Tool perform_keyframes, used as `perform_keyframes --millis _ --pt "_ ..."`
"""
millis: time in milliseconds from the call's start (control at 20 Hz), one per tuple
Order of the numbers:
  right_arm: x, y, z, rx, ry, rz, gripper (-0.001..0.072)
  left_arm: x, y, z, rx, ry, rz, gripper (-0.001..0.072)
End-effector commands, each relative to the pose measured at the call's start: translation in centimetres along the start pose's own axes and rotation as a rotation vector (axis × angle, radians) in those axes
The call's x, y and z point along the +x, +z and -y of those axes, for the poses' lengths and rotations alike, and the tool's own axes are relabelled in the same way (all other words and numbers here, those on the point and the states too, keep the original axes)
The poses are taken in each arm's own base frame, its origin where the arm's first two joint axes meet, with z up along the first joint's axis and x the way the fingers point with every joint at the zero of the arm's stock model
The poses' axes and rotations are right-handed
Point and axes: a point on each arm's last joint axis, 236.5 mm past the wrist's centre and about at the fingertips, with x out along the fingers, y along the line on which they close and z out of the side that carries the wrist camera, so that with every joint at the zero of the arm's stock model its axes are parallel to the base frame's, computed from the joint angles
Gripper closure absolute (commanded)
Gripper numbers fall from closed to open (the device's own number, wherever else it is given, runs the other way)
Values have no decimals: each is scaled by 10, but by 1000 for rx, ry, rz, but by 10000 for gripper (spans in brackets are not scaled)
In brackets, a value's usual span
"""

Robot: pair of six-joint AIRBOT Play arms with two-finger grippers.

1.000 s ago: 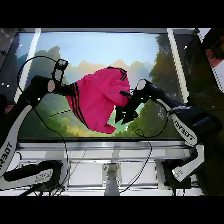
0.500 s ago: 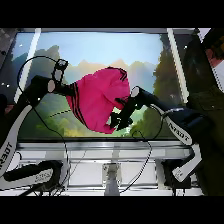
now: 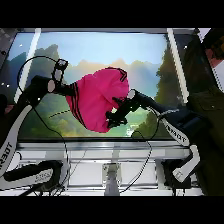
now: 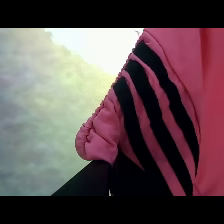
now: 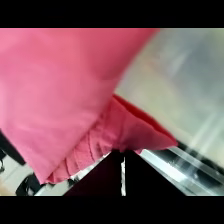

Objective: Fold the clothes and pants, and hang the long-sleeved shirts on hangers.

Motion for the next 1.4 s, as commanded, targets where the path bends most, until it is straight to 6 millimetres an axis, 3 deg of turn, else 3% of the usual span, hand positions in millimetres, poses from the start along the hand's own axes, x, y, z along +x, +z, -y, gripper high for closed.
perform_keyframes --millis 0,100,250,450,550,700,750,900,1000,1150,1250,1350 --pt "-27 20 -17 -25 5 153 705 -1 0 -1 -26 2 2 700" --pt "-63 34 -14 -23 -40 279 706 -1 0 -6 -94 9 3 700" --pt "-136 56 4 27 -75 482 706 -2 6 -3 -192 2 26 700" --pt "-231 86 15 134 15 744 707 -7 41 21 -245 -40 160 700" --pt "-281 105 7 160 76 884 707 -20 69 36 -276 -76 267 700" --pt "-361 129 -16 157 176 1140 707 -64 132 35 -357 -128 519 701" --pt "-380 133 -26 137 197 1198 707 -82 153 31 -360 -138 600 701" --pt "-441 140 -56 55 259 1415 707 -149 215 22 -322 -155 884 701" --pt "-491 138 -70 5 306 1605 707 -201 248 18 -308 -180 1122 701" --pt "-557 118 -89 -58 386 1850 706 -254 268 10 -301 -197 1339 700" --pt "-589 101 -103 -103 419 1950 706 -262 269 9 -298 -200 1372 700" --pt "-602 91 -115 -186 355 1999 705 -261 269 8 -300 -197 1371 700"
